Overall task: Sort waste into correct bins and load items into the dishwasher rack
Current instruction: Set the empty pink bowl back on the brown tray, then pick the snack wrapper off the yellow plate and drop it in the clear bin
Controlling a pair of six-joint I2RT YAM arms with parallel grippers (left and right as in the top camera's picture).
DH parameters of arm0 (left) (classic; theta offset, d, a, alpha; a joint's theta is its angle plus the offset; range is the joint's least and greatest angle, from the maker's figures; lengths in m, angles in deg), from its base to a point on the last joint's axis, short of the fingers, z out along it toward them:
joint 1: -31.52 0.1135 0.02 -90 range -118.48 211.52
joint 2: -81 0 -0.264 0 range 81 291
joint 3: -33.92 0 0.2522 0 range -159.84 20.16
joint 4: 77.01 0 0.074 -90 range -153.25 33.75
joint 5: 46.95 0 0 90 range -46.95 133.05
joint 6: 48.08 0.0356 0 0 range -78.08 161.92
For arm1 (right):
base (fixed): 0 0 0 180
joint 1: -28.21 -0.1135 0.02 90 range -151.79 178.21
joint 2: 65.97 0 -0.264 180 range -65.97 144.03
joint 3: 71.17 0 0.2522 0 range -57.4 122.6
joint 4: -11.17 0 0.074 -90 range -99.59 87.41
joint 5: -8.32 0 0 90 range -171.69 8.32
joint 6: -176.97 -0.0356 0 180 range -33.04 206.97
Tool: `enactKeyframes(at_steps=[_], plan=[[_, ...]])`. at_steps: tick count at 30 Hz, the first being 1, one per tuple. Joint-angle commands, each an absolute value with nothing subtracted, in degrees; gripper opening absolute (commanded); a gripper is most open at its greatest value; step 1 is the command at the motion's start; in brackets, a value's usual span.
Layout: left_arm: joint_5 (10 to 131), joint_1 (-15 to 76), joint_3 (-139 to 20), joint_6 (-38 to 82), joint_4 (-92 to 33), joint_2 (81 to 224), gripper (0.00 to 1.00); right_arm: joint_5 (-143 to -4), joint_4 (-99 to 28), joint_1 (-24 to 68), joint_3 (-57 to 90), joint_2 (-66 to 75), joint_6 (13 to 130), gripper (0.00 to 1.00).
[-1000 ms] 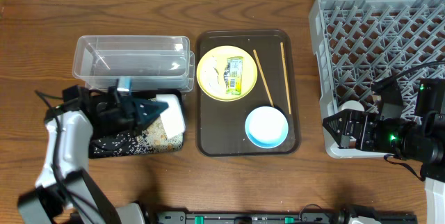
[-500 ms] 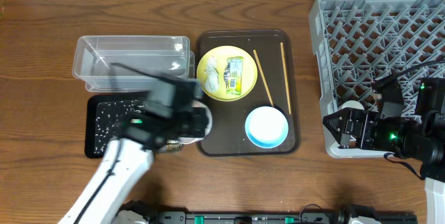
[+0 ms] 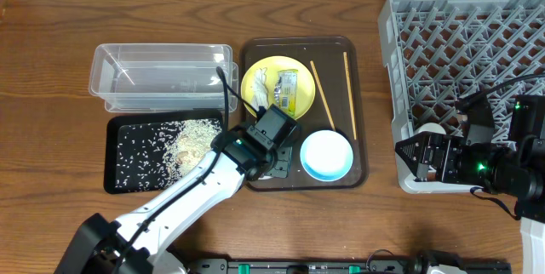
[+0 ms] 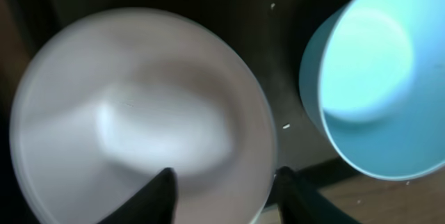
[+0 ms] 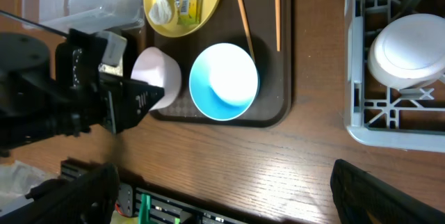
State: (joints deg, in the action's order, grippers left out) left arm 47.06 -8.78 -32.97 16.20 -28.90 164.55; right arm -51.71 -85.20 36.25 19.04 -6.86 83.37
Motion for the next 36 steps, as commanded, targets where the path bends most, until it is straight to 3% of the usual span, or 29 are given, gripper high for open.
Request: enactKeyframes(at_steps=[1, 10, 16, 28, 30, 34, 36], plan=[[44.9, -8.7, -39.2, 19.0, -28.4, 162.4, 0.57, -51.7, -85.1, 36.4, 19.7, -7.1, 84.3, 0.95], [36.0, -5.1, -43.7, 26.8, -35.4, 164.5, 0.63, -51.7, -85.1, 36.4, 19.7, -7.1, 84.3, 0.95], [45.2, 1.6, -44.4, 35.5, -45.8, 176.0, 0.63, -51.7, -85.1, 36.4, 19.7, -7.1, 84.3, 0.95], [51.4, 1.3, -53.2, 39.0, -46.0, 194.6, 0.62, -51.9, -84.9, 36.4, 19.7, -7.1, 84.3, 0.96], [52.2, 1.3, -53.2, 38.1, -45.6, 196.2, 0.56, -51.9, -84.9, 36.4, 19.7, -7.1, 84.3, 0.96], [52.3, 1.3, -53.4, 36.4, -44.8, 196.1, 0.19, -51.9, -84.9, 36.4, 19.7, -7.1, 84.3, 0.96], [52.3, 1.3, -54.4, 36.2, -43.7, 194.6, 0.06, -51.9, -84.9, 36.4, 19.7, -7.1, 84.3, 0.96]])
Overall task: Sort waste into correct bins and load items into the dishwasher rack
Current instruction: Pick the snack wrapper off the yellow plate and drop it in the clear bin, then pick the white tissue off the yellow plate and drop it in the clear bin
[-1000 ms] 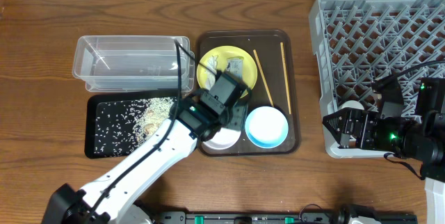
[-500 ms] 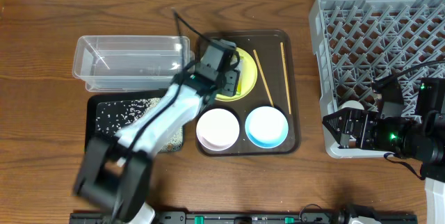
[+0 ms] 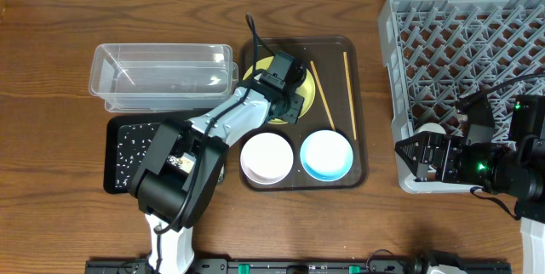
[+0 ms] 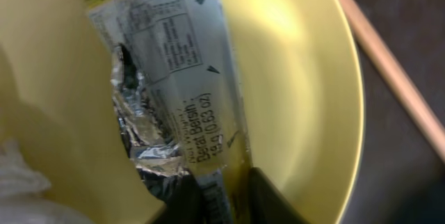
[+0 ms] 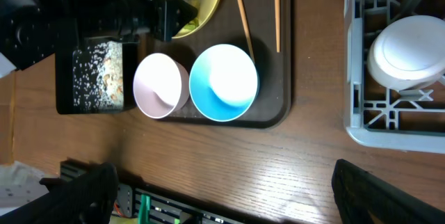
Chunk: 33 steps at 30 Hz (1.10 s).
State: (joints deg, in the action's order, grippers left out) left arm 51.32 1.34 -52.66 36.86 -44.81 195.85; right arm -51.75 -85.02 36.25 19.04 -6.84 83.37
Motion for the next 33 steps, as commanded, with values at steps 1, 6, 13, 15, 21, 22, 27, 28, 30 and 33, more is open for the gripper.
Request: enactKeyframes(at_steps=[1, 6, 13, 15, 21, 22, 27, 28, 30, 33], plan=[[52.3, 1.3, -55.0, 36.2, -42.9, 193.7, 0.06, -51.9, -84.9, 36.4, 19.7, -7.1, 84.3, 0.96], [49.5, 1.6, -59.1, 35.6, -37.5, 186.6, 0.06, -51.9, -84.9, 36.4, 19.7, -7.1, 84.3, 0.96], [36.5, 6.3, -60.1, 34.1, -31.0, 177.3, 0.06, -51.9, -84.9, 36.4, 19.7, -7.1, 84.3, 0.96], [33.0, 9.5, -60.0, 32.7, -29.2, 177.5, 0.06, -51.9, -84.9, 36.4, 19.7, -7.1, 84.3, 0.96], [35.8, 18.8, -59.8, 26.7, -28.9, 181.2, 0.26, -51.9, -84.9, 36.4, 19.7, -7.1, 84.3, 0.96], [38.1, 19.7, -59.8, 26.6, -29.5, 181.3, 0.42, -51.9, -84.9, 36.4, 19.7, -7.1, 84.3, 0.96], [48.3, 18.7, -60.6, 26.8, -31.0, 180.5, 0.56, -51.9, -84.9, 36.4, 19.7, -7.1, 84.3, 0.96], [48.9, 17.8, -60.6, 27.5, -31.1, 180.5, 0.57, -51.9, -84.9, 36.4, 19.7, -7.1, 84.2, 0.96], [48.5, 15.2, -60.5, 31.0, -31.1, 180.8, 0.59, -51.9, -84.9, 36.4, 19.7, -7.1, 84.3, 0.96], [45.1, 10.9, -60.5, 36.1, -31.8, 182.2, 0.62, -51.9, -85.1, 36.4, 19.7, -7.1, 84.3, 0.96]])
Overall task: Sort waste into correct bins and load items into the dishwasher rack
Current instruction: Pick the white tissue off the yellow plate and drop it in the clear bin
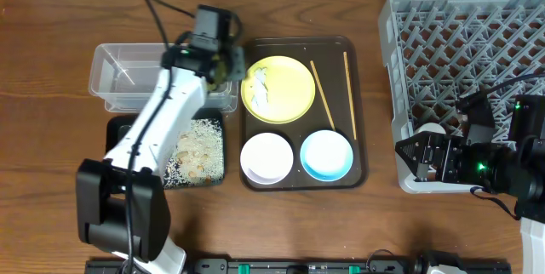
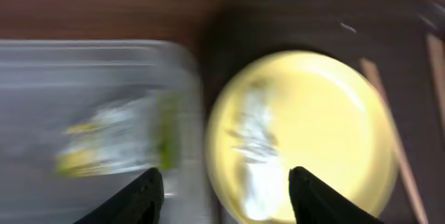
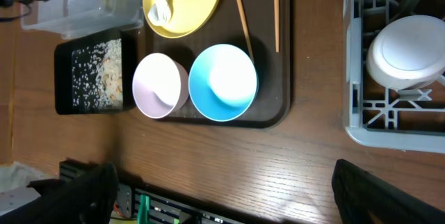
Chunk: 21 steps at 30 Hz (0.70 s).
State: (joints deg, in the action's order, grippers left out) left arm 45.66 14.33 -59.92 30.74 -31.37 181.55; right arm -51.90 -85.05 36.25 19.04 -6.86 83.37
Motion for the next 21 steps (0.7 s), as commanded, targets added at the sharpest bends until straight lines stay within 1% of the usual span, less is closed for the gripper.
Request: enactKeyframes(at_steps=[1, 4, 6, 9, 12, 14, 15, 17, 19, 21], plan=[[43.7, 9.6, -60.5, 37.6, -32.1, 183.1, 0.62, -51.9, -85.1, 36.4, 19.7, -7.1, 84.3, 0.96], [40.4, 6.6, -60.5, 40.7, -32.5, 187.0, 0.63, -51.9, -85.1, 36.4, 19.7, -7.1, 84.2, 0.96], [40.4, 6.0, -60.5, 41.5, -32.8, 189.7, 0.63, -51.9, -85.1, 36.4, 19.7, -7.1, 84.3, 0.96], [39.1, 5.8, -60.5, 41.3, -33.1, 194.2, 0.63, -51.9, -85.1, 36.4, 19.7, -7.1, 84.2, 0.95], [34.1, 5.9, -60.5, 38.6, -33.3, 197.5, 0.62, -51.9, -85.1, 36.4, 19.7, -7.1, 84.2, 0.96], [33.9, 5.9, -60.5, 38.4, -33.8, 198.9, 0.60, -51.9, -85.0, 36.4, 19.7, -7.1, 84.2, 0.96], [34.0, 5.9, -60.5, 38.4, -34.0, 199.4, 0.58, -51.9, -84.9, 36.4, 19.7, -7.1, 84.3, 0.96], [34.0, 5.8, -60.5, 38.1, -34.1, 199.9, 0.46, -51.9, -84.8, 36.4, 19.7, -7.1, 84.3, 0.97], [34.7, 5.6, -60.5, 37.6, -33.8, 199.9, 0.27, -51.9, -84.8, 36.4, 19.7, -7.1, 84.3, 0.96], [37.5, 5.6, -60.6, 37.6, -33.3, 199.0, 0.11, -51.9, -84.7, 36.4, 19.7, -7.1, 84.3, 0.96]])
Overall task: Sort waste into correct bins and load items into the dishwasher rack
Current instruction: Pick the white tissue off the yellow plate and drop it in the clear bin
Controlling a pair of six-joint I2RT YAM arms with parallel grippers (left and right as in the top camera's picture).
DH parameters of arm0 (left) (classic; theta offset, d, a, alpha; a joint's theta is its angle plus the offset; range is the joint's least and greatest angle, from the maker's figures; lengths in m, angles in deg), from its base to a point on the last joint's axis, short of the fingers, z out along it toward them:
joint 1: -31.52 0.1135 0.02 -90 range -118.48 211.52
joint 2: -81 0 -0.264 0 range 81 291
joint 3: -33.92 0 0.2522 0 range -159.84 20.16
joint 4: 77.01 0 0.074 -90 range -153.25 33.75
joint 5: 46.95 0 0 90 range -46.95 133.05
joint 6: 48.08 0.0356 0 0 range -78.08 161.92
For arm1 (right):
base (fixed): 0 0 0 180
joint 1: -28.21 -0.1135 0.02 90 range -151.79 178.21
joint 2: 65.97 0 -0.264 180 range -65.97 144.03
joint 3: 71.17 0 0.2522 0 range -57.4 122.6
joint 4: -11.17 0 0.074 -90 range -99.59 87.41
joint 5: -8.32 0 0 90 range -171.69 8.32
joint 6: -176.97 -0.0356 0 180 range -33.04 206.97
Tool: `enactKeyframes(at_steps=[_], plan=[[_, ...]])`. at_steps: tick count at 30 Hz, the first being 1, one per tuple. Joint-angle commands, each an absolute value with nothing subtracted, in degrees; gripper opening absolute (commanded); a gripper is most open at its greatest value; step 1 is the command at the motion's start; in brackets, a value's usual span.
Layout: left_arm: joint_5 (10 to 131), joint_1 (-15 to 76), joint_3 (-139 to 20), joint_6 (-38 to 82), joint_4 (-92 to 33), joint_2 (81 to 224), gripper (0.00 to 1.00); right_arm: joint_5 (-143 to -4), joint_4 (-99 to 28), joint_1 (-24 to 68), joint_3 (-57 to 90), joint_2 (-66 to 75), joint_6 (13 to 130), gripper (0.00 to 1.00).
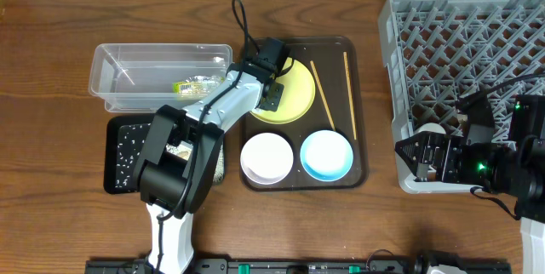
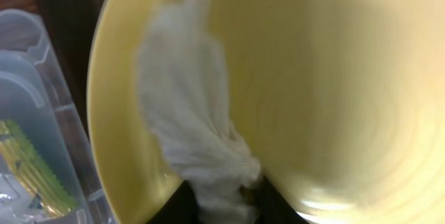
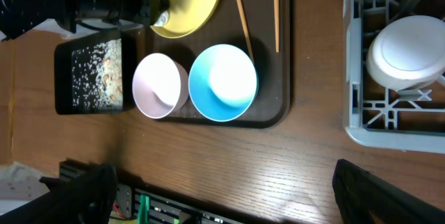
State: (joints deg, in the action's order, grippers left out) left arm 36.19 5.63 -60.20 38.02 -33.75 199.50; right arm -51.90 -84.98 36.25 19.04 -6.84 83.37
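Note:
A crumpled white tissue (image 2: 186, 109) lies on the yellow plate (image 2: 313, 92) in the brown tray (image 1: 359, 170). My left gripper (image 2: 224, 206) is down on the plate, shut on the tissue's near end; overhead it sits at the plate's left side (image 1: 268, 77). The green-and-silver wrapper (image 1: 197, 87) lies in the clear bin (image 1: 119, 57). A pale pink bowl (image 1: 265, 157), a blue bowl (image 1: 326, 154) and two chopsticks (image 1: 322, 95) are also on the tray. My right gripper (image 3: 229, 196) hangs open and empty by the grey dishwasher rack (image 1: 477, 27).
A black tray (image 1: 119, 151) with scattered rice sits below the clear bin, partly under my left arm. A white bowl (image 3: 407, 43) lies upside down in the rack's front corner. Bare wooden table lies between the brown tray and the rack.
My left gripper was open above the clear bin's right end with the wrapper in the bin. Now it is down on the yellow plate, shut on the tissue. The right arm has not moved.
My left gripper was first at the pink bowl on the brown tray. Then it was shut on the wrapper on the yellow plate. Then it stood open over the clear bin, the wrapper inside. Now it grips the tissue on the plate.

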Motion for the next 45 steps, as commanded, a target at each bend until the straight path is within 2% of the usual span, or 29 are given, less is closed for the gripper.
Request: enactKeyframes(at_steps=[1, 4, 11, 15, 18, 20, 22, 25, 32, 38, 40, 45], plan=[[38.7, 5.5, -60.6, 37.6, -33.2, 198.1, 0.07, -51.9, -84.7, 36.4, 19.7, -7.1, 84.3, 0.96], [41.5, 5.6, -60.8, 35.5, -32.4, 193.1, 0.06, -51.9, -84.7, 36.4, 19.7, -7.1, 84.3, 0.96], [39.1, 7.7, -60.8, 34.6, -29.6, 177.3, 0.06, -51.9, -84.7, 36.4, 19.7, -7.1, 84.3, 0.96], [33.5, 12.0, -60.6, 34.8, -28.5, 175.5, 0.06, -51.9, -84.7, 36.4, 19.7, -7.1, 84.3, 0.96], [33.6, 16.6, -59.7, 34.7, -28.7, 177.6, 0.07, -51.9, -84.7, 36.4, 19.7, -7.1, 84.3, 0.96], [35.5, 19.4, -59.7, 34.8, -28.6, 179.9, 0.17, -51.9, -84.7, 36.4, 19.7, -7.1, 84.3, 0.96], [40.5, 21.6, -59.7, 34.8, -28.5, 181.9, 0.35, -51.9, -84.7, 36.4, 19.7, -7.1, 84.3, 0.96], [48.9, 23.3, -59.7, 36.4, -27.8, 182.5, 0.47, -52.4, -84.6, 36.4, 19.7, -7.1, 84.3, 0.96], [50.8, 20.2, -62.7, 40.7, -18.9, 173.5, 0.56, -60.6, -82.4, 36.4, 19.7, -7.1, 83.5, 0.95], [50.8, 15.2, -63.0, 40.8, -9.5, 159.7, 0.76, -60.6, -82.2, 36.4, 19.7, -7.1, 82.8, 0.99], [50.8, 14.0, -63.0, 40.8, -7.0, 155.4, 0.80, -60.6, -82.2, 36.4, 19.7, -7.1, 82.8, 0.99], [50.8, 13.3, -63.0, 40.8, -4.3, 145.6, 0.83, -60.7, -82.2, 36.4, 19.7, -7.1, 82.8, 0.99]])
